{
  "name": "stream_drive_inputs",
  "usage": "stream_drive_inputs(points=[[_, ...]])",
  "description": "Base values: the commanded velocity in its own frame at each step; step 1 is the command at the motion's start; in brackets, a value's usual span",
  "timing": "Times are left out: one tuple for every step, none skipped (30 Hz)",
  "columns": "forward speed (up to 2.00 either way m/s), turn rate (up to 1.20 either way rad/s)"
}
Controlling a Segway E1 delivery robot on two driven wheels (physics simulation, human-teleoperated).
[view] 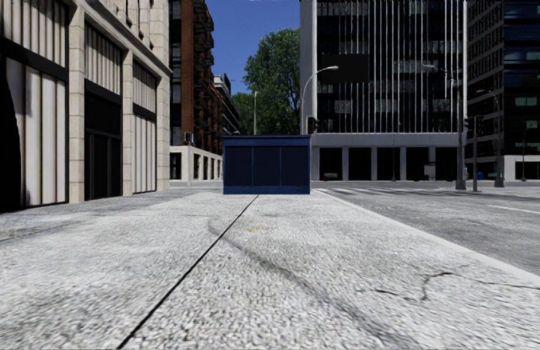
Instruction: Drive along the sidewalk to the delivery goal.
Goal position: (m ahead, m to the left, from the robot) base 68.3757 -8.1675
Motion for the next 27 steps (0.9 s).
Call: stream_drive_inputs(points=[[1.53, 0.94], [1.53, 0.94], [1.53, 0.94], [1.53, 0.94], [1.53, 0.0], [1.53, 0.0], [1.53, 0.0], [1.53, 0.0], [1.53, 0.0], [1.53, 0.0], [1.53, 0.0], [1.53, 0.0], [1.53, 0.0], [1.53, 0.0], [1.53, 0.0], [1.53, 0.0], [1.53, 0.0], [1.53, 0.0], [1.53, 0.0], [1.53, 0.0], [1.53, 0.0], [1.53, 0.0], [1.53, 0.0], [1.53, 0.0], [1.53, 0.0], [1.53, 0.0], [1.53, 0.0]])
